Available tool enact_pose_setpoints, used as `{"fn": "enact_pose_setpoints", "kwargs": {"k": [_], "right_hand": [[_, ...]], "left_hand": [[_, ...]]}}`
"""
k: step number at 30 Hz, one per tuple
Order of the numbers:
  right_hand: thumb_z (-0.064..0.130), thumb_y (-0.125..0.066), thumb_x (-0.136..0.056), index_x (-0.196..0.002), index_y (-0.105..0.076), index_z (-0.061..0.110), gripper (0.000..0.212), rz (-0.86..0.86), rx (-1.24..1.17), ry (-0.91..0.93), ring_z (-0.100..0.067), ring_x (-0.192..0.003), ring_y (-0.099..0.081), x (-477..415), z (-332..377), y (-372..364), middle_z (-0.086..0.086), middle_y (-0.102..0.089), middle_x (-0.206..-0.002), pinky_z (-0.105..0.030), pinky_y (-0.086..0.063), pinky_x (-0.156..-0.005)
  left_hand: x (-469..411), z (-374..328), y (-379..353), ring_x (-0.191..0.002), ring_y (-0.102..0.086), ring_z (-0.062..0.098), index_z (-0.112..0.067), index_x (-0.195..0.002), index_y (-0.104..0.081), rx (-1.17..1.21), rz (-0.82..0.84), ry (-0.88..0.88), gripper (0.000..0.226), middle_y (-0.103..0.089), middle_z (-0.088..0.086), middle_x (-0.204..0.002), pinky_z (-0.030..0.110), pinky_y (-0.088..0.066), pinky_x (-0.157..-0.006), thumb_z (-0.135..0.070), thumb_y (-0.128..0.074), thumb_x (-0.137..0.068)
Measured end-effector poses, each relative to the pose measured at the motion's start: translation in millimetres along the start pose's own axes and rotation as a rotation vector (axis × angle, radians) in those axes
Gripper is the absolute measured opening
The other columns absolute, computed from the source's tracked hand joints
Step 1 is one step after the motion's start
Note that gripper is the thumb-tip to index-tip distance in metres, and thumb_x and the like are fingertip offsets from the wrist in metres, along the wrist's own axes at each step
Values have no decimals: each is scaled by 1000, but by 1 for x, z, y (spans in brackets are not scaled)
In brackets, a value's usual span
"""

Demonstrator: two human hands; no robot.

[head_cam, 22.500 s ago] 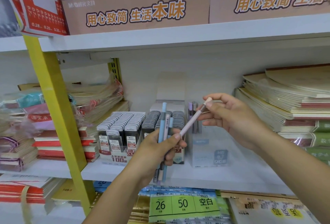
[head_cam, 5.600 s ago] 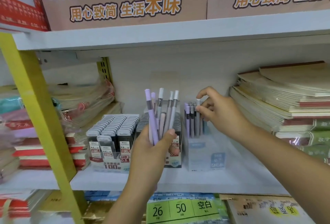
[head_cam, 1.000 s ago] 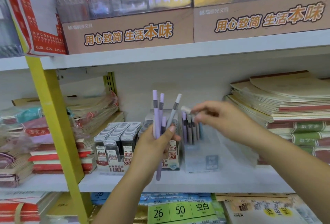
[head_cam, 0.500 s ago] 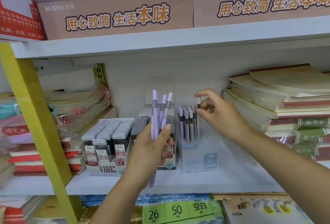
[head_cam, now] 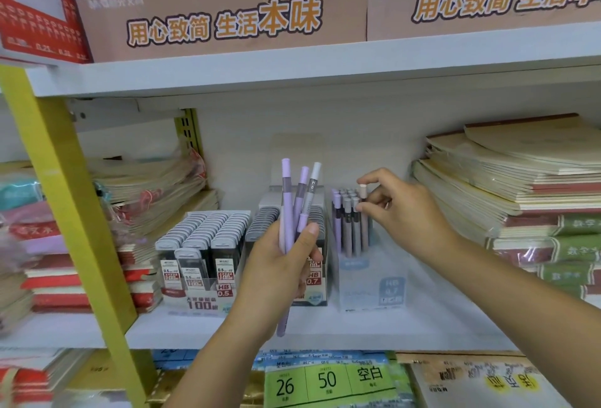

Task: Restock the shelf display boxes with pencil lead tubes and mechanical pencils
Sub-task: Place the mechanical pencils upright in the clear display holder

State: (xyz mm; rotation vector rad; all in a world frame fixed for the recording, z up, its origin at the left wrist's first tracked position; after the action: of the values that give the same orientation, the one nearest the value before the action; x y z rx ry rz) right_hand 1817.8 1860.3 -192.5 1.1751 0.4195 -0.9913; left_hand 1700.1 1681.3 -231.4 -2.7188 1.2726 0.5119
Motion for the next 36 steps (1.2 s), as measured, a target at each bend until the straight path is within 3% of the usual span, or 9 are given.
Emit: {"fn": "enact_pose_setpoints", "kwargs": {"k": [5, 9, 11, 15, 18, 22, 27, 32, 36], "right_hand": [[28, -75, -82, -107, -70, 17, 28, -27, 289, 77, -19, -91, -52, 3, -2, -2, -1, -66, -90, -27, -37, -72], [31, -67, -89, -116, -70, 15, 32, -9, 394, 24, -26, -103, -43, 3, 6, 2, -5, -58, -100, -32, -36, -83], [33, -60, -92, -123, -65, 20, 34, -42, 199, -10, -19, -104, -46, 9, 19, 7, 1, -54, -103, -27, -36, -87], [34, -61, -92, -123, -57, 38, 31, 168, -653, -220, -7, -85, -67, 22, 50, 2, 4, -70, -97, -20, -47, -73], [17, -62, -93, -114, -59, 28, 24, 152, -756, -212, -24, -76, -68, 25, 58, 6, -5, -74, -85, -23, -51, -62], [8, -57, -95, -106, -58, 24, 20, 35, -851, -236, -18, -68, -69, 23, 49, 23, -8, -75, -83, -24, -53, -58], [8, -53, -97, -100, -59, 34, 26, -77, -688, -173, -11, -72, -71, 14, 27, 51, -4, -73, -87, -18, -52, -60], [18, -63, -91, -98, -60, 36, 19, 106, -282, -97, -1, -80, -66, 13, 19, 36, 9, -69, -88, -18, -52, -73], [21, -64, -91, -103, -60, 28, 14, 150, -95, -13, 3, -80, -59, 17, 21, 19, 15, -64, -84, -10, -46, -68]], "left_hand": [[1, 3, 0, -40, -40, 3, -13, -90, -65, -10, 14, 23, 24, -57, -11, -47, 15, -35, -40, -35, -60, -99], [4, 4, -2, -47, -42, 8, -9, -103, -69, 147, 58, 107, 23, -72, 0, -73, 18, -35, -42, -30, -64, -95], [5, 5, -4, -50, -42, 9, -10, -105, -70, 188, 78, 131, 22, -74, 6, -82, 18, -34, -42, -28, -65, -94], [7, 5, -11, -49, -44, 9, -10, -107, -68, 208, 118, 117, 18, -77, 10, -87, 19, -34, -42, -24, -64, -97], [10, 5, -15, -56, -60, 9, -16, -113, -66, 156, 163, 121, 24, -79, 7, -93, 22, -47, -47, -34, -62, -97], [12, 9, -10, -54, -64, 12, -35, -108, -69, 95, 164, 151, 25, -79, 2, -88, 27, -55, -51, -50, -58, -91], [10, 17, 1, -46, -35, 8, -32, -105, -74, 172, 77, 160, 20, -54, -3, -64, 22, -29, -44, -40, -60, -95], [9, 21, 2, -49, -38, 9, -25, -113, -71, 207, 91, 157, 19, -53, -2, -66, 21, -33, -45, -26, -57, -101], [9, 22, 3, -53, -41, 11, -23, -115, -70, 228, 104, 153, 23, -58, 1, -69, 22, -35, -47, -19, -51, -105]]}}
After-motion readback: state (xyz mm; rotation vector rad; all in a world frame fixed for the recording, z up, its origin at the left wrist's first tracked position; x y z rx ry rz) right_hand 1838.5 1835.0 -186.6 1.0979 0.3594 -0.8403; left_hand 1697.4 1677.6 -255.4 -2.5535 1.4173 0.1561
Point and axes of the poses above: each hand's wrist, its own x-axis away from the middle knuckle, its own y-axis out of the back of the hand, z = x × y, the point moved 3 cm from there along -x, towards the middle knuckle
